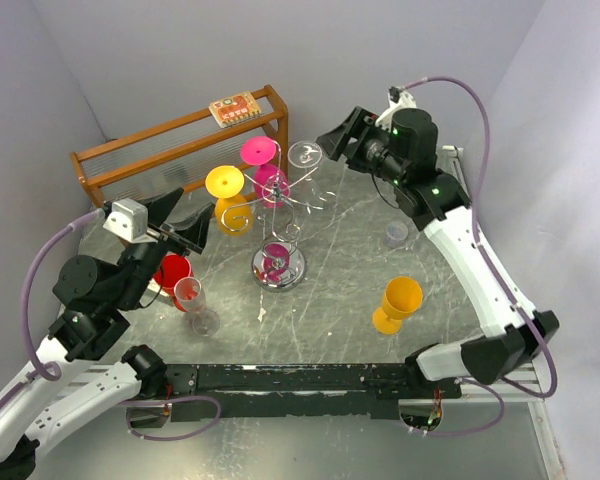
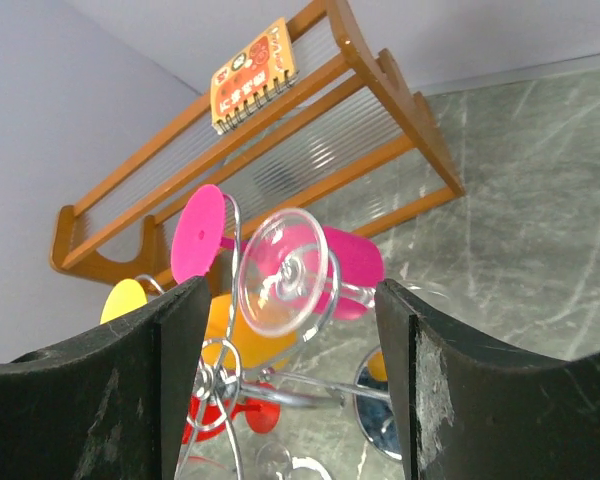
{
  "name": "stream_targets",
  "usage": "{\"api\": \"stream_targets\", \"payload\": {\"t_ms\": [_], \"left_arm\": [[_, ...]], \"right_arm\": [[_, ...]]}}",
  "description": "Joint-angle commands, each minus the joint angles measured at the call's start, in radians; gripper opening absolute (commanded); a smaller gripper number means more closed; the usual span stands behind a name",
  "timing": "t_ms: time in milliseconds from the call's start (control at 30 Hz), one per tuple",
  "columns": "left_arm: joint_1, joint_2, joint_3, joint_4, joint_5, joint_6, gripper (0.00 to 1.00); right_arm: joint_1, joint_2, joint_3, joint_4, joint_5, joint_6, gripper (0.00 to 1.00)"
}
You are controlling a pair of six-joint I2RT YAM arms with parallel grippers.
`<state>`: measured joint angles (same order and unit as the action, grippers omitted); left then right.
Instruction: Place the wine glass upside down on the wine glass rack
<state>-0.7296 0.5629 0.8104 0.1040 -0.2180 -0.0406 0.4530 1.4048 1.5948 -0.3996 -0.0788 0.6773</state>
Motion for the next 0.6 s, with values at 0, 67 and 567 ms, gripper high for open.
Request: {"api": "stream_targets", "payload": {"t_ms": [0, 67, 567], "left_arm": [[-0.003, 0.006, 0.033, -0.003, 0.003, -0.02, 0.78], [-0.002, 0.013, 0.037, -0.003, 0.013, -0.028, 0.79], [-0.003, 0.062, 0.072, -0.005, 0.064, -0.065, 0.81]], "right_arm": [[0.0, -0.115, -0.041, -0.1, 0.112, -0.039, 0.67], [-0.001, -0.16, -0.075, -0.168, 0.169, -0.048, 0.64], [0.001, -0.429, -0.26, -0.752, 0.236, -0.027, 0.63]]}}
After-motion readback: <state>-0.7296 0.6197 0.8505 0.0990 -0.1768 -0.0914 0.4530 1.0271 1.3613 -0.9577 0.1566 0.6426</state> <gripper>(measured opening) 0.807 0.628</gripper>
